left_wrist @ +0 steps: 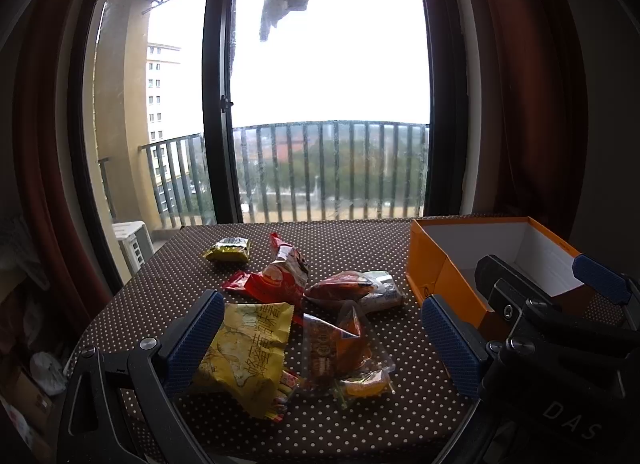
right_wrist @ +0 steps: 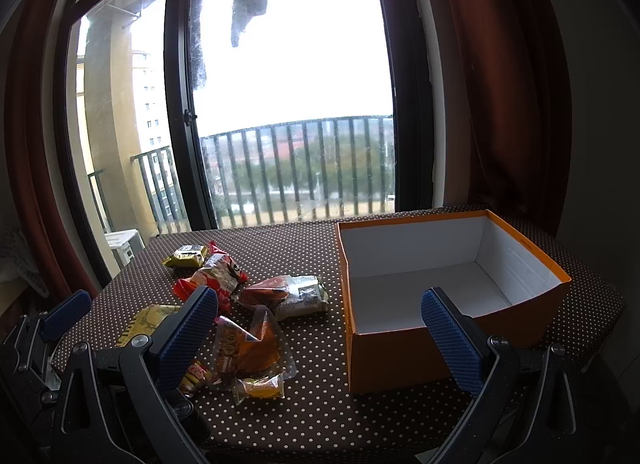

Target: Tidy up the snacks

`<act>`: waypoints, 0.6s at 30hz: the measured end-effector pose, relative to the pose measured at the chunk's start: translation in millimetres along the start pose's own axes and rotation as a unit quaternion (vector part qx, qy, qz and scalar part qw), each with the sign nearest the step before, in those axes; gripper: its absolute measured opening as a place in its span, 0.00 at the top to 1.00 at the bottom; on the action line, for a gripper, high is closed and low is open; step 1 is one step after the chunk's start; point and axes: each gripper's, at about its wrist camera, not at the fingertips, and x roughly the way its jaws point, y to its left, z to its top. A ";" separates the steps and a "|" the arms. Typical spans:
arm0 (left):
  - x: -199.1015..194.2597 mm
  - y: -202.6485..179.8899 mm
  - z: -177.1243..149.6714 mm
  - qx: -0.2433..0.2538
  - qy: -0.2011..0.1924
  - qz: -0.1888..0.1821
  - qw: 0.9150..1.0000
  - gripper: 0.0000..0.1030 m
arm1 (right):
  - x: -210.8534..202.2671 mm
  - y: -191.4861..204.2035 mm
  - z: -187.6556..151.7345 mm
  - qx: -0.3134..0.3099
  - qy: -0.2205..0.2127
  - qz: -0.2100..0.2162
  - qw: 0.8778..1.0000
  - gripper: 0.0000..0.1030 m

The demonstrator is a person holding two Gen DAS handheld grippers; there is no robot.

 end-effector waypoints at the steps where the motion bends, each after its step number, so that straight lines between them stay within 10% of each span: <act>1: 0.5 -0.2 0.3 0.001 0.000 0.001 1.000 0.04 | -0.1 0.0 0.0 0.000 0.000 0.000 1.000 0.00; 18: 7.9 12.8 2.8 -0.005 0.004 0.009 1.000 0.04 | 6.0 12.5 0.9 -0.002 0.004 0.002 1.000 0.00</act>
